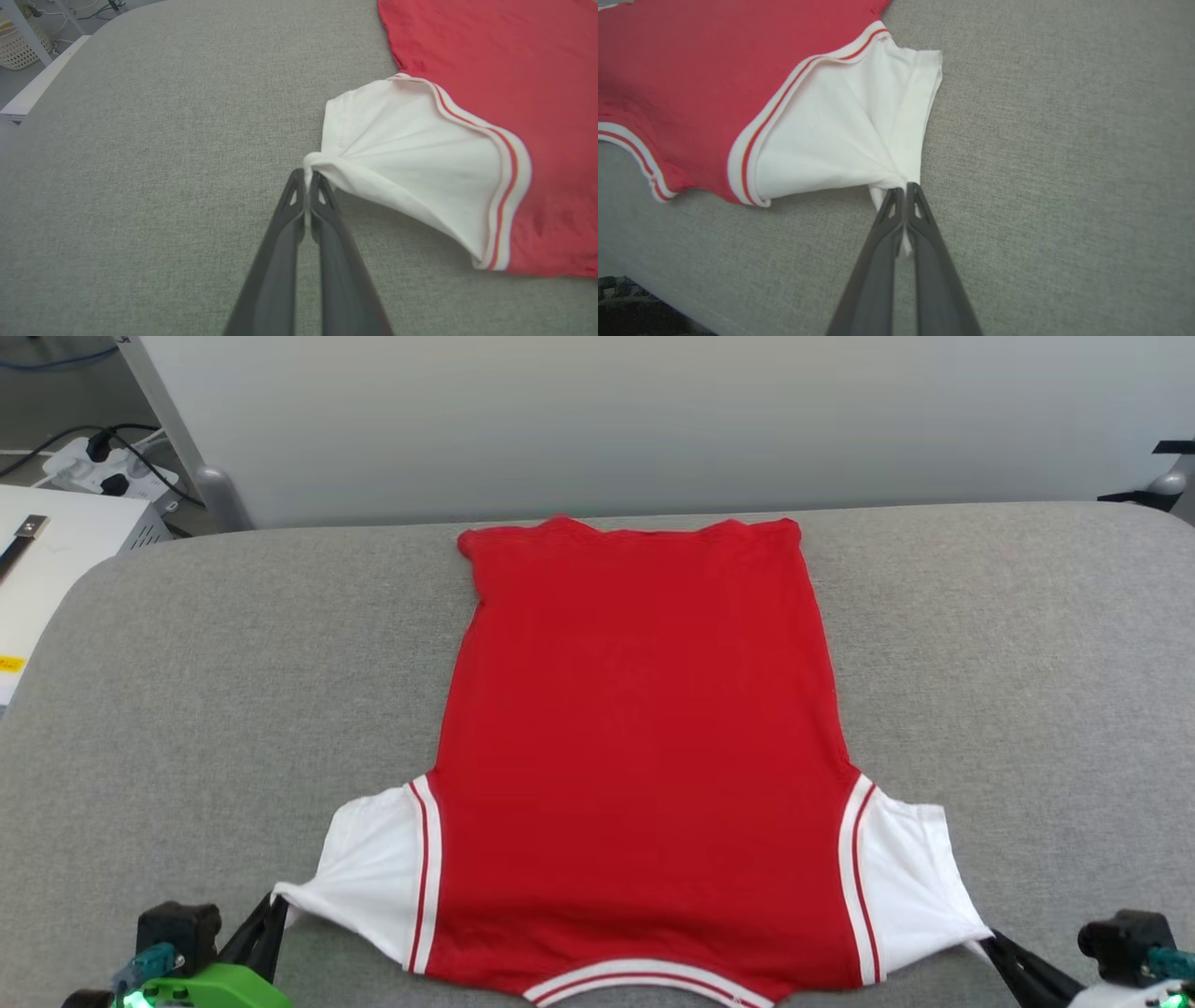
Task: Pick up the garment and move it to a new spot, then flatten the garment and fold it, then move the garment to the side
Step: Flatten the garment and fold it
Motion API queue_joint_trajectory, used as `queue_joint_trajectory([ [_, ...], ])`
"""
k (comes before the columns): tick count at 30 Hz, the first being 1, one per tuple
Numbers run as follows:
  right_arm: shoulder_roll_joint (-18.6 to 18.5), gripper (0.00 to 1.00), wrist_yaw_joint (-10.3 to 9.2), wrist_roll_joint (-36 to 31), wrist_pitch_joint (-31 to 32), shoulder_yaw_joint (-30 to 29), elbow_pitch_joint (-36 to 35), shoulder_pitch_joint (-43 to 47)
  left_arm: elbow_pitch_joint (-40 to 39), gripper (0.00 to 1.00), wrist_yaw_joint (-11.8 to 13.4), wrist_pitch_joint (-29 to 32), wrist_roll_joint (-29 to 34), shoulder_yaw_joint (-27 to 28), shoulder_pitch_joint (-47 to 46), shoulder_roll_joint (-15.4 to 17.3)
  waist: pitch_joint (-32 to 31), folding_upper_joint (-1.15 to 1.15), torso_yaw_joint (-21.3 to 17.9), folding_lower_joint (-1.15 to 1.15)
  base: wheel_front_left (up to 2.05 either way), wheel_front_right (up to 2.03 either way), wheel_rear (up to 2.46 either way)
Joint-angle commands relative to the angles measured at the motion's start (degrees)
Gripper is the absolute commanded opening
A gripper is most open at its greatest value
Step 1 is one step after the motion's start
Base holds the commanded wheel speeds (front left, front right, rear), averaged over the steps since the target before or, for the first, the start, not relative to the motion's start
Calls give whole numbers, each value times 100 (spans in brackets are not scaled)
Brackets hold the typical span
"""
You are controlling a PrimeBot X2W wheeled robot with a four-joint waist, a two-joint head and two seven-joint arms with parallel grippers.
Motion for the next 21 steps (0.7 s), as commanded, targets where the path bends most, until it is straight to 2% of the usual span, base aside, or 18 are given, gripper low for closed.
queue_joint_trajectory([
  [1,-18,0,-6,-59,88,-196,-89,275,-22,0,73,-32,71,107,196,8,-1,0,-3,1,0,0,0],
  [6,-7,0,-6,-199,390,-832,-439,1086,-199,0,103,-32,167,397,617,-65,17,0,17,1,0,0,0],
  [14,392,2,-6,-481,819,-1793,-1096,1664,-348,0,48,-32,390,641,854,-229,52,0,59,1,0,0,0],
  [15,447,43,-6,-541,904,-1885,-1174,1678,-361,0,30,-32,424,663,854,-247,57,0,65,1,0,0,0],
  [16,478,100,-6,-595,956,-1967,-1246,1679,-369,0,22,-32,461,672,850,-262,61,0,70,1,0,0,0],
  [21,528,100,-6,-826,1116,-2607,-1818,1629,-456,0,-16,-32,624,669,778,-414,124,0,105,1,0,0,0],
])
